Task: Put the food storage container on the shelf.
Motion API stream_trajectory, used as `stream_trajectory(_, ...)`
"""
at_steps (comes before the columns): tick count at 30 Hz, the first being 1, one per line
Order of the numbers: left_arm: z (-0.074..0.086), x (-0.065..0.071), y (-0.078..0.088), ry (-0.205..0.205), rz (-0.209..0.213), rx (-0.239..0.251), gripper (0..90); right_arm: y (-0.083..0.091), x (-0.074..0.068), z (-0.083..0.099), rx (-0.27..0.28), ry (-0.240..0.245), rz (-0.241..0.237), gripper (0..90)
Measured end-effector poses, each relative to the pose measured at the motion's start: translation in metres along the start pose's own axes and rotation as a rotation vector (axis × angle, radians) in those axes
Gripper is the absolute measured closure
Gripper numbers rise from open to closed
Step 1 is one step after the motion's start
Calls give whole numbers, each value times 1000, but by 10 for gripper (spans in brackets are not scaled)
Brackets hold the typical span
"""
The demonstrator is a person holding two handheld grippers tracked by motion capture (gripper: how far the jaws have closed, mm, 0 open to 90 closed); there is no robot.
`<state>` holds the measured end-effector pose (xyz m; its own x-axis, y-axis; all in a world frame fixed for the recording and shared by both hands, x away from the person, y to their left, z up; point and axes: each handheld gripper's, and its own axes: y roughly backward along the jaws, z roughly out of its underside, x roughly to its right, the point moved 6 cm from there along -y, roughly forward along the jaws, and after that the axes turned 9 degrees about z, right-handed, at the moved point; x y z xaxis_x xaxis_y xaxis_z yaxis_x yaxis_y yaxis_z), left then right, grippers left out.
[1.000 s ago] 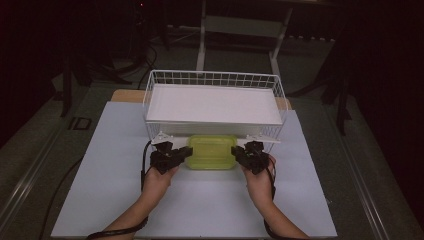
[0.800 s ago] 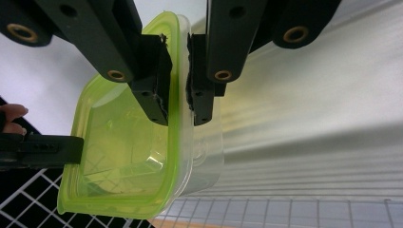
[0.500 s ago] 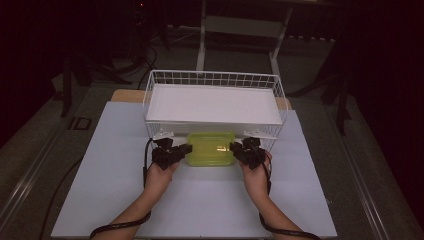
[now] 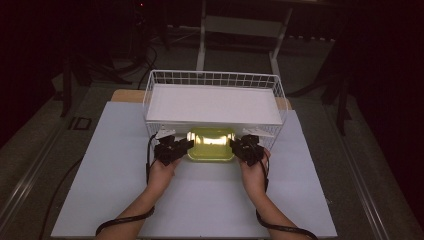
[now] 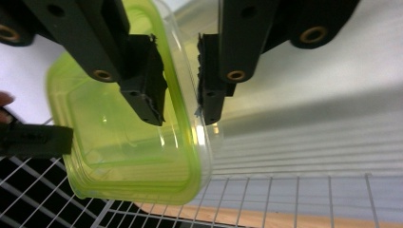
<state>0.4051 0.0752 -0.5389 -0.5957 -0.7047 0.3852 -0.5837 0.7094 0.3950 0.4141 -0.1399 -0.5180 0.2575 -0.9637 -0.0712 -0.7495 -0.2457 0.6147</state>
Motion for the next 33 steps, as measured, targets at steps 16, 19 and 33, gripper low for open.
stream_trajectory(16,-5,3,-4,-16,-23,57,497,-5,0,-2,52,42,65,499)
stream_trajectory(19,-5,6,2,-34,-15,52,497,1,2,-2,59,33,61,495)
stream_trajectory(33,8,30,47,-65,42,41,471,39,-17,18,39,74,-14,551)
